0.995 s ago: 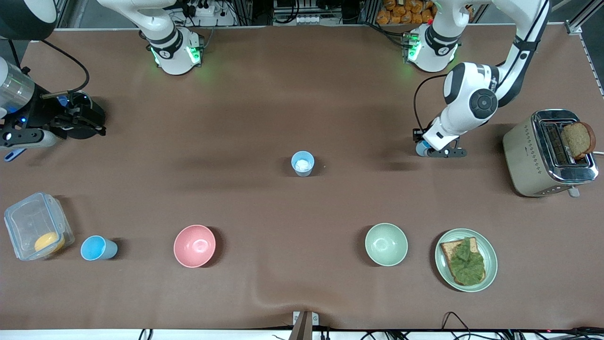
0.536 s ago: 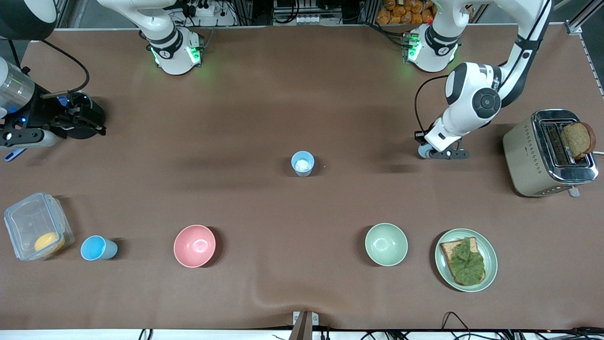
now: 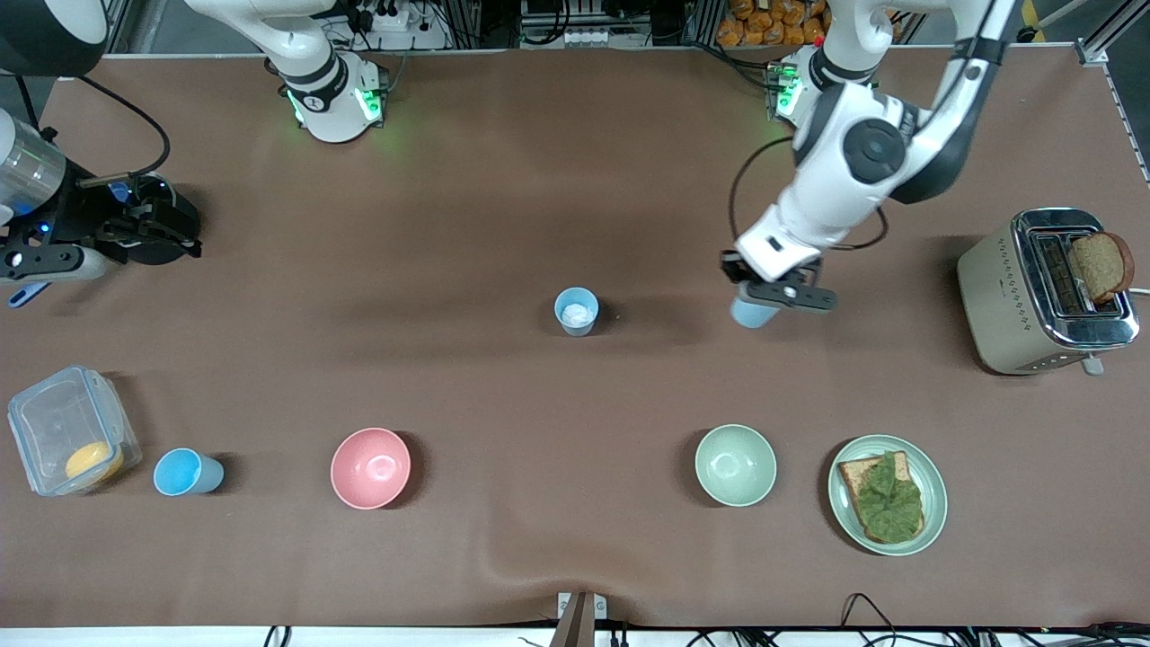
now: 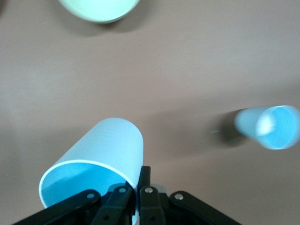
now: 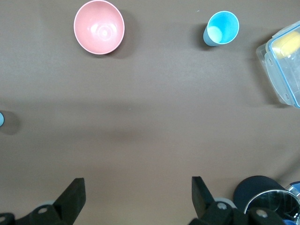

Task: Stack blue cups with both arms
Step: 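Carry the held cup over the middle cup and lower it inside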

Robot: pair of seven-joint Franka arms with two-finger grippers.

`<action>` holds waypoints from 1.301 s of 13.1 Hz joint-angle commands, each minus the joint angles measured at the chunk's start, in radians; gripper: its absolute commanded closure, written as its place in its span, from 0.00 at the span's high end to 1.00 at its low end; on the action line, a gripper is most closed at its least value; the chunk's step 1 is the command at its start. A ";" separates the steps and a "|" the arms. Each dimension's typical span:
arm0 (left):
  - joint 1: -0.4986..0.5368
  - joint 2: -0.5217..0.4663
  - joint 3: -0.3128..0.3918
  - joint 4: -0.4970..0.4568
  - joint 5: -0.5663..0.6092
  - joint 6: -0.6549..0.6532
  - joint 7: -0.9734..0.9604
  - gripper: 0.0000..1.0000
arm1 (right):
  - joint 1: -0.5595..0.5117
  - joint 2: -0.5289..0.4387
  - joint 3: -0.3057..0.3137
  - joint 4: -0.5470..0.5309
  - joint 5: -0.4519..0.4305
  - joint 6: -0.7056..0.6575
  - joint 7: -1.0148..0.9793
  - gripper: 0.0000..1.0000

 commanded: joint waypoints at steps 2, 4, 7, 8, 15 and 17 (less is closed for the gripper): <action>-0.113 0.133 0.010 0.231 -0.037 -0.127 -0.124 0.00 | -0.018 0.012 0.013 0.026 -0.006 -0.017 0.011 1.00; -0.190 0.195 0.033 0.324 -0.034 -0.164 -0.196 0.00 | -0.018 0.012 0.013 0.026 -0.006 -0.017 0.011 1.00; -0.354 0.310 0.158 0.479 -0.036 -0.234 -0.291 0.00 | -0.021 0.012 0.012 0.026 -0.006 -0.017 0.011 1.00; -0.412 0.358 0.209 0.548 -0.039 -0.266 -0.322 0.00 | -0.026 0.012 0.012 0.026 -0.006 -0.019 0.011 1.00; -0.607 0.528 0.361 0.732 -0.102 -0.294 -0.423 0.00 | -0.029 0.021 0.012 0.024 -0.005 -0.010 0.011 1.00; -0.637 0.551 0.363 0.743 -0.102 -0.276 -0.455 0.00 | -0.029 0.021 0.012 0.026 -0.005 -0.016 0.009 1.00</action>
